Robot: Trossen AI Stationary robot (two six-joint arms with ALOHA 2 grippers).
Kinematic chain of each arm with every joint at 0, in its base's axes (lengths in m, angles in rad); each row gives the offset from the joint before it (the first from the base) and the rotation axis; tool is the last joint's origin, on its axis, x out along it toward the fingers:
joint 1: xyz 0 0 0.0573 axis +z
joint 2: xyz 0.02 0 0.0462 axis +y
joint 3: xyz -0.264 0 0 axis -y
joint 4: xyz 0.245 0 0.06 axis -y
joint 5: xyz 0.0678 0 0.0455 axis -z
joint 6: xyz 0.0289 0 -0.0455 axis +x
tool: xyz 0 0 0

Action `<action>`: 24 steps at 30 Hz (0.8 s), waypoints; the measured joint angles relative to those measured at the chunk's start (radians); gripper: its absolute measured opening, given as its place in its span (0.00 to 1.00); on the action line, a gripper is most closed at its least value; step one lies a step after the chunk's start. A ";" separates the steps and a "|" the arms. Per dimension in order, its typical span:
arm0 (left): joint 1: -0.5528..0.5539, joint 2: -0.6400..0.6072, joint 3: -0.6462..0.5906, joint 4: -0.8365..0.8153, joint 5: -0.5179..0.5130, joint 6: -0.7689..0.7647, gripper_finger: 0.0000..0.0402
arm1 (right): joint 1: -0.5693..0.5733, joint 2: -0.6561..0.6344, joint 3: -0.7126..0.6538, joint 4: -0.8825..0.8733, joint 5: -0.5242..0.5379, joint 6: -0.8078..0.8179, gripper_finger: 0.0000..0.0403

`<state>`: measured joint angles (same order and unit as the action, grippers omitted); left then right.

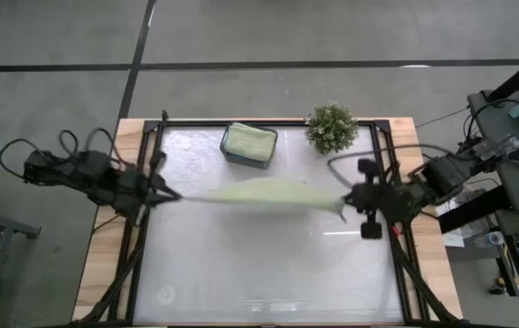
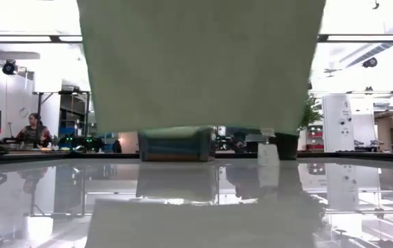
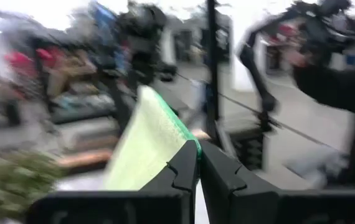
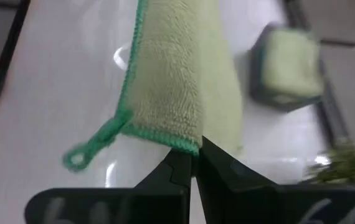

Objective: Fold microfiber towels
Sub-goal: Fold the green microfiber towel

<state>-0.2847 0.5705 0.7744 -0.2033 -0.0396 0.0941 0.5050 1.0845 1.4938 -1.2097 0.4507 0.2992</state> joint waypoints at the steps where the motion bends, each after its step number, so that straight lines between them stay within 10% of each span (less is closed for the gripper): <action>1: -0.002 0.017 -0.011 0.001 0.026 -0.016 0.00 | 0.010 0.010 -0.015 0.001 -0.021 0.012 0.02; 24: -0.289 0.767 -0.089 0.401 0.112 -0.544 0.00 | 0.216 0.350 -0.412 0.518 -0.546 0.400 0.02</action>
<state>-0.5735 1.3376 0.6857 0.1974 0.0726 -0.4499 0.7208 1.4347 1.0815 -0.6912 -0.0950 0.6994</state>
